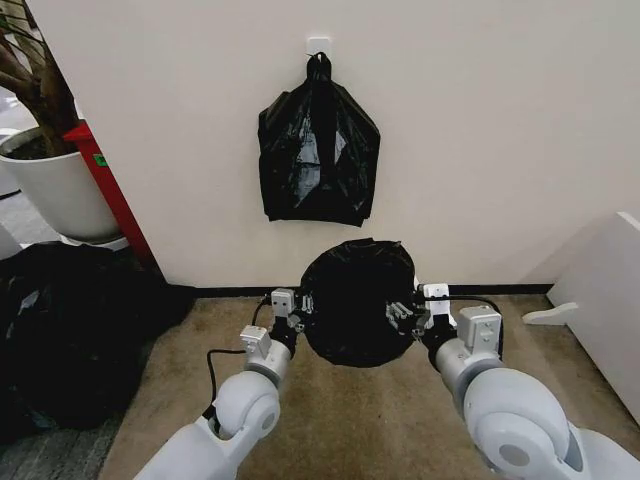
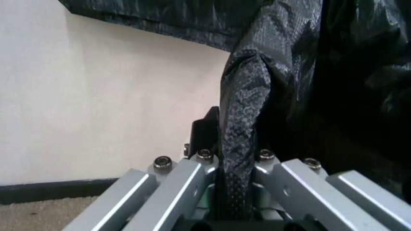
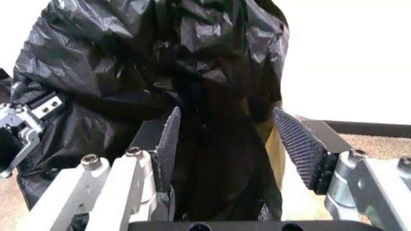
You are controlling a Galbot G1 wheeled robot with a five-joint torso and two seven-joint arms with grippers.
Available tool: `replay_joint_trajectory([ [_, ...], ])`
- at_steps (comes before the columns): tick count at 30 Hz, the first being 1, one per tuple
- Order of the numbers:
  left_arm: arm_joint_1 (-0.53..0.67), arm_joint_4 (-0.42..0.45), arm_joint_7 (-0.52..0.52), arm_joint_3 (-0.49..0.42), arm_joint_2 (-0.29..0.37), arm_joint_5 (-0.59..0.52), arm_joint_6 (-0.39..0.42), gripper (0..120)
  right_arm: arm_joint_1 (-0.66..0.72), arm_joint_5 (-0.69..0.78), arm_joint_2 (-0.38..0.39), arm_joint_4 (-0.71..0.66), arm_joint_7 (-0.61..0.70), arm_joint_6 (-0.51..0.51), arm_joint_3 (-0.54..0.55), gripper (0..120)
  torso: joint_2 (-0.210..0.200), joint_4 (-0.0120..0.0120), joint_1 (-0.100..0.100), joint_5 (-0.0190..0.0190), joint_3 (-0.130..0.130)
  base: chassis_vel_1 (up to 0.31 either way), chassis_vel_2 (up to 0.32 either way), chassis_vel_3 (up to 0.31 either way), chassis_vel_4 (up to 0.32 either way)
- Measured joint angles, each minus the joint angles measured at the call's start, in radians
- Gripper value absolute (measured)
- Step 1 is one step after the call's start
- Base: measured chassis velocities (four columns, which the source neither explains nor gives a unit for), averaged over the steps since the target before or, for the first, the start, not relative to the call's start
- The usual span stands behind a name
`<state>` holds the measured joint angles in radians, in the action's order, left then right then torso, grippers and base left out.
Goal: Place the garbage bag over the trash bin.
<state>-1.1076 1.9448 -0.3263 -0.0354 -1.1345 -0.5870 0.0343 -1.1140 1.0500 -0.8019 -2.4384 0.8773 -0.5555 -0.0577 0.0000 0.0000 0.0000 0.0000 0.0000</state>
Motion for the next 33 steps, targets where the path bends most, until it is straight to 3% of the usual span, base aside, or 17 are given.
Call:
replay_joint_trajectory([
  [7, 0.001, 0.007, 0.000, -0.002, -0.001, -0.001, -0.001, 1, 0.000, 0.000, -0.012, 0.021, 0.000, 0.000, 0.007, 50, 0.000, 0.0000, 0.000, 0.0001, 0.000, 0.000, 0.000, 0.000, 0.000],
  [13, -0.004, 0.018, 0.002, -0.005, -0.002, -0.002, -0.002, 1, 0.002, 0.001, -0.016, 0.043, 0.026, -0.004, 0.009, 33, 0.000, 0.0000, 0.000, 0.0001, 0.000, 0.000, 0.000, 0.000, 0.000],
  [16, -0.004, 0.020, 0.003, -0.006, -0.003, -0.002, -0.004, 1, 0.002, 0.003, -0.016, 0.043, 0.034, -0.009, 0.009, 31, 0.000, 0.0000, 0.000, 0.0000, 0.000, 0.000, 0.000, 0.000, 0.000],
  [26, -0.006, 0.035, 0.011, -0.010, -0.001, -0.006, -0.014, 1, 0.004, 0.005, -0.019, 0.053, 0.066, -0.009, 0.009, 0, 0.000, 0.0000, 0.000, -0.0001, 0.000, 0.000, 0.000, 0.000, 0.000],
  [33, -0.005, 0.029, 0.012, -0.011, -0.004, -0.002, -0.016, 1, 0.004, 0.012, -0.019, 0.041, 0.070, -0.001, 0.011, 0, 0.000, 0.0000, 0.000, 0.0001, 0.000, 0.000, 0.000, 0.000, 0.000],
])
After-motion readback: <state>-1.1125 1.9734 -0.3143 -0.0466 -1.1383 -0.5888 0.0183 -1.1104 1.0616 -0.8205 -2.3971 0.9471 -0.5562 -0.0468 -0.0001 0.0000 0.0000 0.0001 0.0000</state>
